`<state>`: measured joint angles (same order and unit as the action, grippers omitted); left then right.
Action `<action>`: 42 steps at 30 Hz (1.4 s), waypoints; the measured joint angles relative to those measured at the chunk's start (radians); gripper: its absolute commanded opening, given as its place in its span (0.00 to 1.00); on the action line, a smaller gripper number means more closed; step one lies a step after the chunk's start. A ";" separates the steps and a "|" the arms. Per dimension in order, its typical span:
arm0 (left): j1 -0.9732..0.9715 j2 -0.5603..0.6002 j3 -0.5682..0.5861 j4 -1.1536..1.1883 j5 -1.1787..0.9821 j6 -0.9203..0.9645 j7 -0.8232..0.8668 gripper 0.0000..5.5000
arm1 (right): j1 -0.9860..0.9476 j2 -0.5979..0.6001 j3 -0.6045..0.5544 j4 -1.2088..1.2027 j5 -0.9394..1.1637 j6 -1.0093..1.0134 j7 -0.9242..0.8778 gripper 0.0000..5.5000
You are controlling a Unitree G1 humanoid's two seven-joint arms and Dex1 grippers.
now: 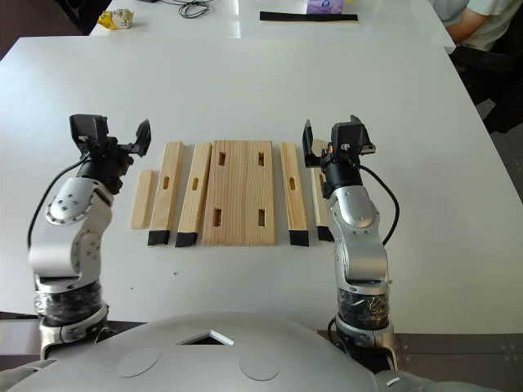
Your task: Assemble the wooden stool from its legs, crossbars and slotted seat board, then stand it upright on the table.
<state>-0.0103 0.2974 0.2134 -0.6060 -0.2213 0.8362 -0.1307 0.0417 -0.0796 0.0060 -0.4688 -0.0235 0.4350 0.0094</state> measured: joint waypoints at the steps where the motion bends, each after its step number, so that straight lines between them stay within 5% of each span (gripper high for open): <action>1: 0.000 0.026 0.019 -0.028 -0.024 0.064 -0.017 0.77 | 0.011 0.001 -0.001 -0.006 -0.001 0.000 -0.006 0.81; 7: 0.000 0.290 0.026 -0.176 -0.075 0.353 -0.135 0.77 | 0.067 0.027 0.000 -0.048 -0.022 0.007 -0.045 0.81; 20: 0.061 0.128 0.034 -0.196 -0.082 0.625 -0.040 0.77 | 0.088 0.036 0.002 -0.062 -0.034 0.013 -0.057 0.81; 42: 0.116 0.048 -0.007 -0.146 -0.033 0.614 0.014 0.77 | 0.088 0.030 0.021 -0.050 -0.034 0.017 -0.053 0.81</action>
<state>0.1062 0.3452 0.2063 -0.7523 -0.2542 1.4498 -0.1167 0.1299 -0.0498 0.0274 -0.5187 -0.0574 0.4521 -0.0436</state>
